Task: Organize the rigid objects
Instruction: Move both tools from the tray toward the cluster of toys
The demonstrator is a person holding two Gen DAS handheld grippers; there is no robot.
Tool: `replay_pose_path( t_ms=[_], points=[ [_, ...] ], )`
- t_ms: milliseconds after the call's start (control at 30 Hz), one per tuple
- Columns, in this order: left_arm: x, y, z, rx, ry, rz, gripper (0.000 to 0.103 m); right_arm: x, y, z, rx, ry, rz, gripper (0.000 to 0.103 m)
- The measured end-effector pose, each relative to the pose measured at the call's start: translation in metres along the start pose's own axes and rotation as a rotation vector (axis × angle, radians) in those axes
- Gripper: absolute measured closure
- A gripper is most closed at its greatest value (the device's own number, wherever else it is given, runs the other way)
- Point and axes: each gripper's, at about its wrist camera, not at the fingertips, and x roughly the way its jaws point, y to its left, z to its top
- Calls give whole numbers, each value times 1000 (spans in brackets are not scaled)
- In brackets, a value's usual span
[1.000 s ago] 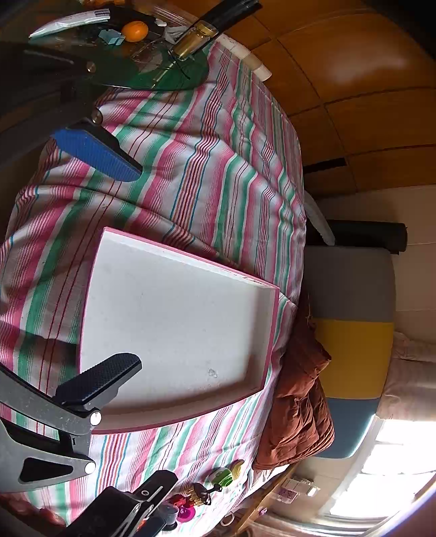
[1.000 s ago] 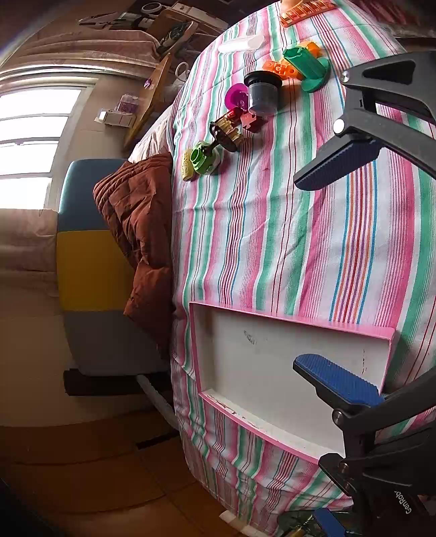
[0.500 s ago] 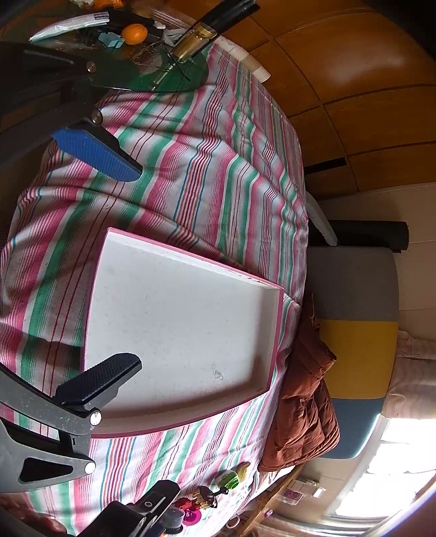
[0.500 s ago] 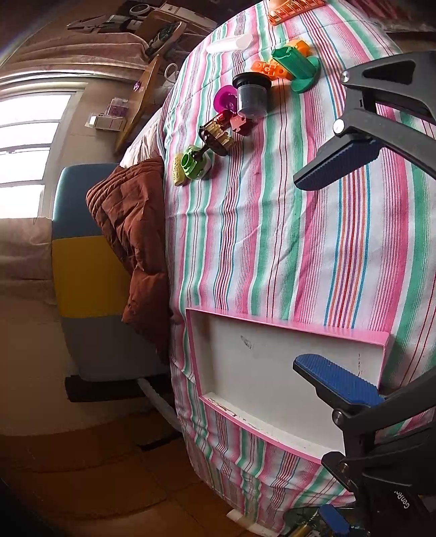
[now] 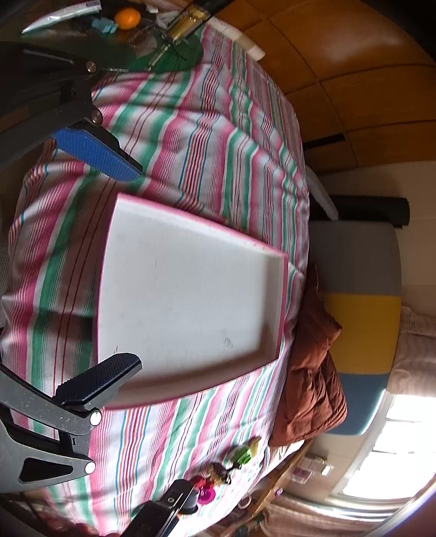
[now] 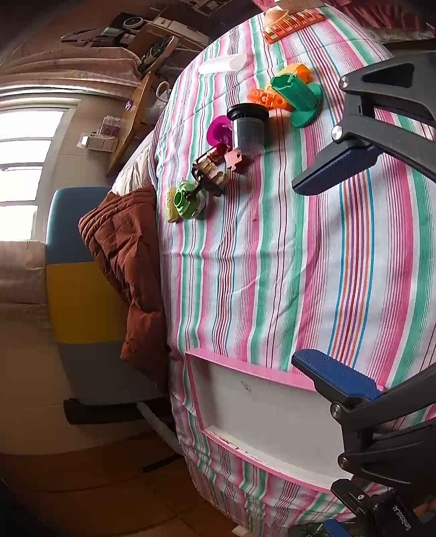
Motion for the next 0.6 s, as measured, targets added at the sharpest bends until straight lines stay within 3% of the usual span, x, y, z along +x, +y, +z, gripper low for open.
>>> replay_pose_path(
  t_ms=[233, 333, 600],
  points=[
    [0, -22, -8, 51, 18, -66, 0, 5, -37, -1, 50, 20, -37, 9],
    [-2, -29, -11, 71, 17, -107, 0, 6, -59, -6, 74, 18, -71, 14],
    [-12, -54, -16, 129, 2, -252, 0, 19, -154, -25, 208, 14, -249, 24]
  ],
)
